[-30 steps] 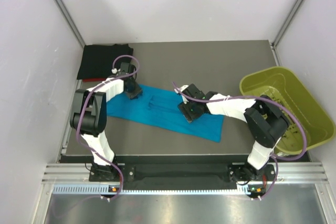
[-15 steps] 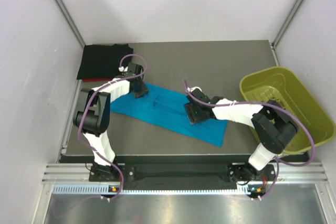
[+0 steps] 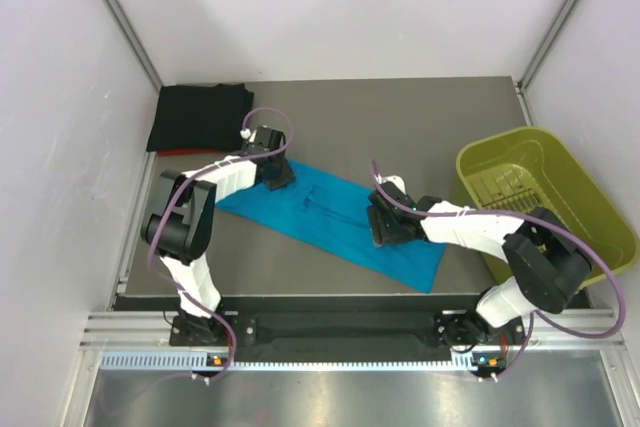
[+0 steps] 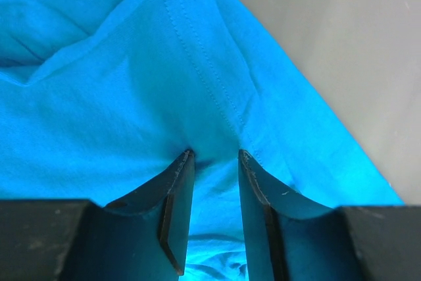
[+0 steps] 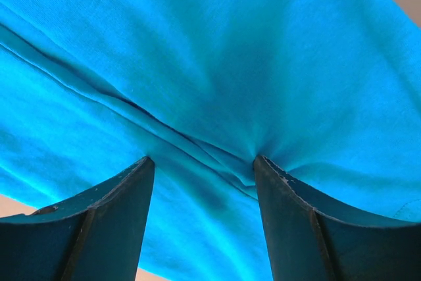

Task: Fold and stack the t-shirts
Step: Fold the tshirt

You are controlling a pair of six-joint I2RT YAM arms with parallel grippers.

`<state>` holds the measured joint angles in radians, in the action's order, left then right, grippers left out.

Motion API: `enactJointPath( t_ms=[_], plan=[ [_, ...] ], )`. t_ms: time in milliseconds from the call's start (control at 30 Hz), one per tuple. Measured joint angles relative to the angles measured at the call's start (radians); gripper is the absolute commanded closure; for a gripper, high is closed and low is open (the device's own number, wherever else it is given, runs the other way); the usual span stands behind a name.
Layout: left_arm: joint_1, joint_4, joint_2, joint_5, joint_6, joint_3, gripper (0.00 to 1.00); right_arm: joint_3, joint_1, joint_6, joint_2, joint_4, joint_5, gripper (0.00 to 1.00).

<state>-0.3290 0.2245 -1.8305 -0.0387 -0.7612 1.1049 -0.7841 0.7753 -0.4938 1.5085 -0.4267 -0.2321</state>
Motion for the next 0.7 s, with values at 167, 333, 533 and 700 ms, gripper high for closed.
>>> enactJointPath(
  t_ms=[167, 333, 533, 700],
  plan=[
    [-0.049, -0.004, 0.001, 0.023, -0.001, -0.002, 0.61, 0.054, 0.001, -0.03, -0.061, -0.005, -0.013, 0.37],
    [-0.08, 0.022, 0.013, 0.054, 0.0, -0.004, 0.6, 0.062, 0.003, -0.052, -0.091, -0.087, -0.017, 0.36],
    [-0.055, 0.154, 0.082, 0.06, 0.045, -0.004, 0.55, -0.086, 0.01, -0.012, -0.081, -0.222, -0.016, 0.35],
    [0.019, 0.241, 0.121, 0.039, 0.084, 0.021, 0.56, -0.305, 0.011, 0.049, 0.024, -0.221, -0.007, 0.35]
  ],
)
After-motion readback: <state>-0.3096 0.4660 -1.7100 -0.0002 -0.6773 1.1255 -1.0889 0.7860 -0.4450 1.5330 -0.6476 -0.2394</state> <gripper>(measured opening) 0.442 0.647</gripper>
